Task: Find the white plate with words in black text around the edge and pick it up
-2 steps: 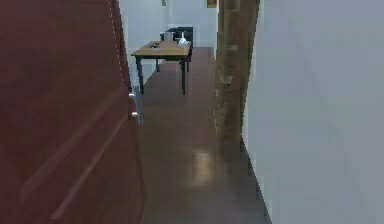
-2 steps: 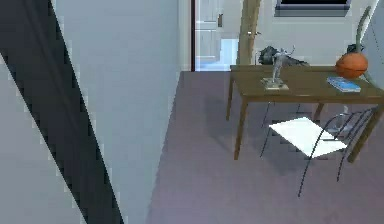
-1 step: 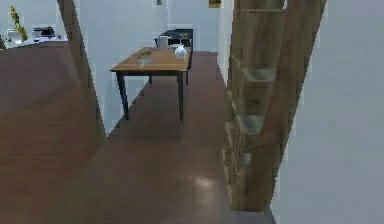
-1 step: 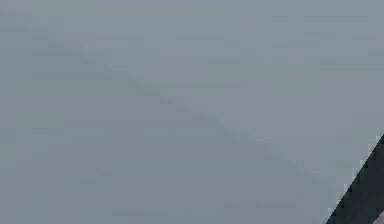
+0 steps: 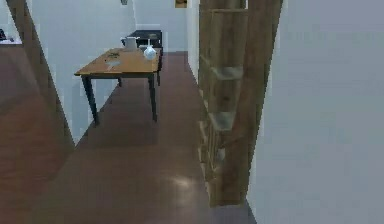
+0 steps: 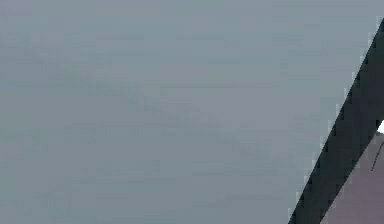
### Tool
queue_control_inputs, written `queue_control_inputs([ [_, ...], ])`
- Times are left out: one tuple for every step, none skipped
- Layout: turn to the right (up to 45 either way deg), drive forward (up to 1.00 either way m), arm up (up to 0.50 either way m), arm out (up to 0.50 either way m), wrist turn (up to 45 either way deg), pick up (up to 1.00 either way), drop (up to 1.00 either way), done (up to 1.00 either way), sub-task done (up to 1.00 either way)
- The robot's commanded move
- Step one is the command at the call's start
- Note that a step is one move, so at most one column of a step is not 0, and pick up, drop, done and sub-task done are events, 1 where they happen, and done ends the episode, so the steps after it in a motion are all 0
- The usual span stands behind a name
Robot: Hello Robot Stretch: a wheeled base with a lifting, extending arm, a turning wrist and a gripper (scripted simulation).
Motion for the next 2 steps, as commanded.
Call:
queue_control_inputs([
  [0.0, 0.05, 0.00, 0.00, 0.0, 0.00, 0.00, 0.00, 0.00],
  [-12.0, 0.00, 0.00, 0.00, 0.0, 0.00, 0.00, 0.00, 0.00],
])
